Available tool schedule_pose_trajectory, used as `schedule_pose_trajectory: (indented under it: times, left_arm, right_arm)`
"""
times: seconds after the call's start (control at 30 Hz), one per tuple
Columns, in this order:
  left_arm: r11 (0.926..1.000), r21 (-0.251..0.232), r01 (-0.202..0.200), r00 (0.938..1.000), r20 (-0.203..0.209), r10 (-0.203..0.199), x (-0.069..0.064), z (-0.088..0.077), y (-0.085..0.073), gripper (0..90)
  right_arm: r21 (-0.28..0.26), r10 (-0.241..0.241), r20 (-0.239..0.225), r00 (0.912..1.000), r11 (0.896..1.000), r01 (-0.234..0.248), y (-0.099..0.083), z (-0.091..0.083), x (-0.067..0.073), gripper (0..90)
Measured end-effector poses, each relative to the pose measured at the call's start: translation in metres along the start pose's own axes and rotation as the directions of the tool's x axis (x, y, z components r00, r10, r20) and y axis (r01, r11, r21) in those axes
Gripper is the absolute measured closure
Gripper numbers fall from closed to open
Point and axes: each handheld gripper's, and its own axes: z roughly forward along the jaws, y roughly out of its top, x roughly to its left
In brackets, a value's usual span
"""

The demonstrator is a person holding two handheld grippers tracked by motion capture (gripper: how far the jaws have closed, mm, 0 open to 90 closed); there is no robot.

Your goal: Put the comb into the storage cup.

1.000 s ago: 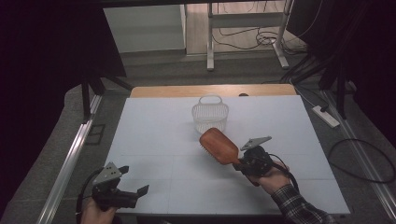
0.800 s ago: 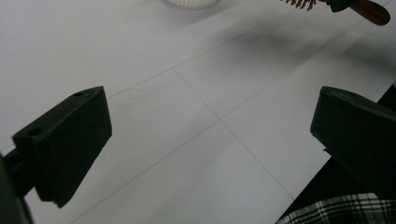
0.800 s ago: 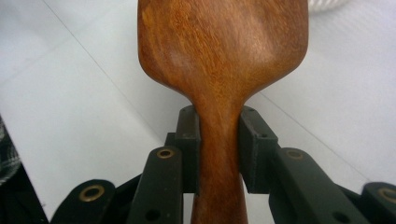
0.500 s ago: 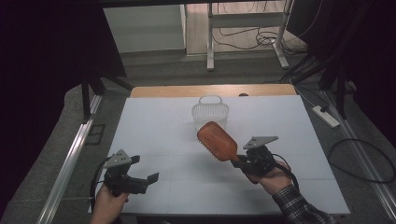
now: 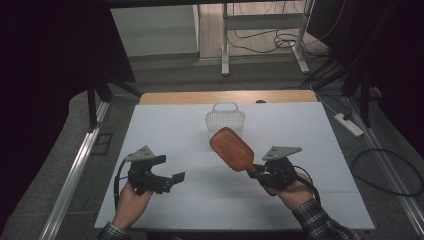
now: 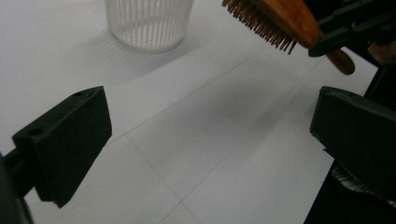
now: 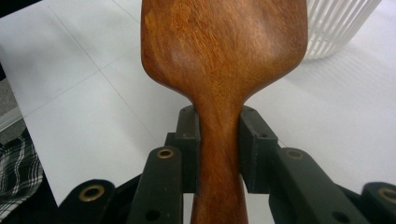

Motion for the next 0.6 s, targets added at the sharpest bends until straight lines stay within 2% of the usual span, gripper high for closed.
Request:
schedule_pose_trajectory:
  times: [0.1,0.27,0.5,0.6]
  left_arm:
    - [0.9999,-0.001,0.016,0.9992,0.037,-0.015,-0.001,0.008,0.010,0.0]
    - [0.9999,0.009,0.010,0.9977,0.068,-0.010,-0.006,0.021,0.023,0.0]
    - [0.9997,0.022,0.007,0.9955,0.095,-0.009,-0.008,0.038,0.032,0.0]
    - [0.9995,0.022,0.024,0.9920,0.123,-0.026,-0.007,0.045,0.035,0.0]
  right_arm:
    - [-0.011,-0.004,0.002,1.0000,1.000,0.004,0.001,-0.001,0.001,72.4]
    - [-0.030,-0.005,-0.003,1.0000,1.000,0.005,0.001,-0.004,0.003,72.4]
    - [-0.051,-0.013,-0.009,0.9999,0.999,0.012,0.002,-0.005,0.006,72.4]
    - [-0.055,-0.012,-0.015,0.9998,0.998,0.011,0.002,-0.006,0.007,72.3]
